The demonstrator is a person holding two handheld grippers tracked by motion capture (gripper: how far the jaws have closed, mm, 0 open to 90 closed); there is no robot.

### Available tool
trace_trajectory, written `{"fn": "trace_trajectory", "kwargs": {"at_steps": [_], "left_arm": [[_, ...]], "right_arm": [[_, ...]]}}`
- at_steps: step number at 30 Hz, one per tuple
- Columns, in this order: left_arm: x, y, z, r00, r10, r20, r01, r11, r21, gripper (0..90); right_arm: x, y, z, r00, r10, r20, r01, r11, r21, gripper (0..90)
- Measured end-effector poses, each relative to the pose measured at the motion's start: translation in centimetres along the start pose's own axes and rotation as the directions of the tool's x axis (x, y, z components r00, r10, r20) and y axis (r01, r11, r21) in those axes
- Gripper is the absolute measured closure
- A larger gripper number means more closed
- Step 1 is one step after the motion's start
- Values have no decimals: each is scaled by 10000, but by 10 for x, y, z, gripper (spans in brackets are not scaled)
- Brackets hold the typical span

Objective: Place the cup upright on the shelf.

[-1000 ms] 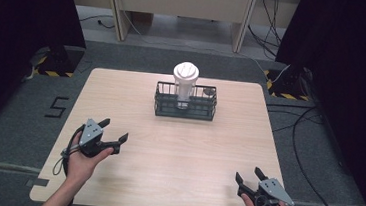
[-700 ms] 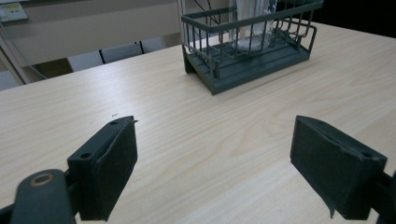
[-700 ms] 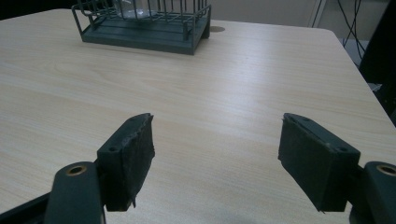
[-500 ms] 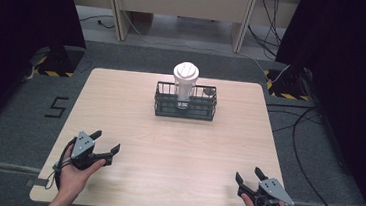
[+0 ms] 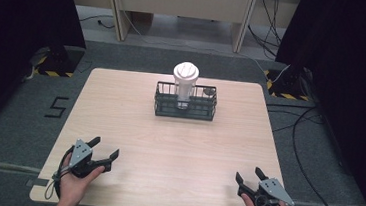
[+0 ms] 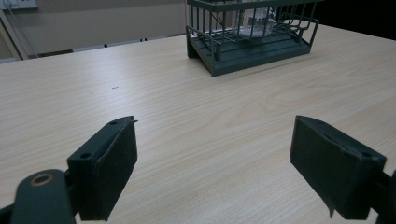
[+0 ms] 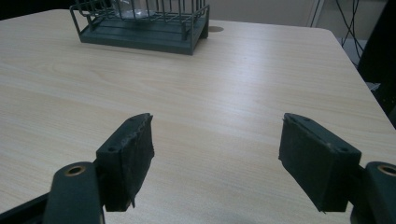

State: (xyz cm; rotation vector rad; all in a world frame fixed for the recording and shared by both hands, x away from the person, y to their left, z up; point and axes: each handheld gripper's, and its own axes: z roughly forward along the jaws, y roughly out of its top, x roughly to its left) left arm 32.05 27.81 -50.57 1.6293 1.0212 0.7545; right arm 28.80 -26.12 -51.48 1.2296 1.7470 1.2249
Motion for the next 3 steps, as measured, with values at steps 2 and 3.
{"fn": "trace_trajectory", "kwargs": {"at_steps": [2,3], "left_arm": [[0,-2,-1,10000,-43,22,42,10000,39,145],[1,-3,-1,10000,-90,25,90,9999,67,145]], "right_arm": [[0,0,0,10000,32,3,-32,10000,-16,259],[0,0,0,10000,32,3,-32,10000,-16,259]]}}
